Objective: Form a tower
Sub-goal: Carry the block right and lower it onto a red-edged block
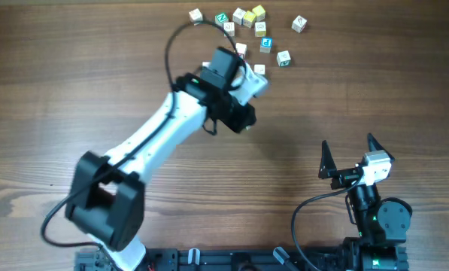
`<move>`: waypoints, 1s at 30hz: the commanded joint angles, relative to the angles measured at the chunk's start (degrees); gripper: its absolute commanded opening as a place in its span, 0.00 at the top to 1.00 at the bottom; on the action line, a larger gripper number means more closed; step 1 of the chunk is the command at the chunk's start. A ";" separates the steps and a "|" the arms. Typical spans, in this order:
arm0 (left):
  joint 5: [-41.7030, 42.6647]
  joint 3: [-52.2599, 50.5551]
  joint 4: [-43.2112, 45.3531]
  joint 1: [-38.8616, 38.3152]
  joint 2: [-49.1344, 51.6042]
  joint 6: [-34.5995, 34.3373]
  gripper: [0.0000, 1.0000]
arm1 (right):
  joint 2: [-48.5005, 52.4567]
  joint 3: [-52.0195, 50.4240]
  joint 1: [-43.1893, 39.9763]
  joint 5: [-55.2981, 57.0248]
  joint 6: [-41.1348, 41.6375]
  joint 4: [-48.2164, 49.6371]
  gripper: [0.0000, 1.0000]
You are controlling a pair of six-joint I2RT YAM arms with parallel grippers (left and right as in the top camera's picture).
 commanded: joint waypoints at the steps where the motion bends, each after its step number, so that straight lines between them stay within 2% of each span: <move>1: -5.40 -2.21 4.11 -3.48 3.39 -2.12 0.74 | -0.20 -0.07 0.28 0.55 0.17 0.15 0.00; 8: -11.43 -2.51 10.08 -6.58 9.81 -6.25 0.73 | -0.20 -0.07 0.28 0.55 0.20 0.15 0.00; 17: -11.52 -2.51 15.80 -6.67 14.62 -9.57 0.71 | -0.20 -0.07 0.28 0.55 0.17 0.15 0.00; 21: -17.79 -2.51 17.94 -6.67 14.62 -18.95 0.72 | -0.20 -0.07 0.28 0.55 0.20 0.15 0.00; 24: -24.04 -2.51 18.08 -6.67 14.62 -30.10 0.72 | -0.20 -0.07 0.28 0.55 0.17 0.15 0.00; 26: -26.25 -2.51 17.68 -6.67 14.62 -33.46 0.72 | -0.20 -0.07 0.28 0.55 0.17 0.15 0.00; 30: -26.23 -2.51 17.64 -6.80 14.62 -34.95 0.69 | -0.20 -0.07 0.28 0.55 0.20 0.15 0.00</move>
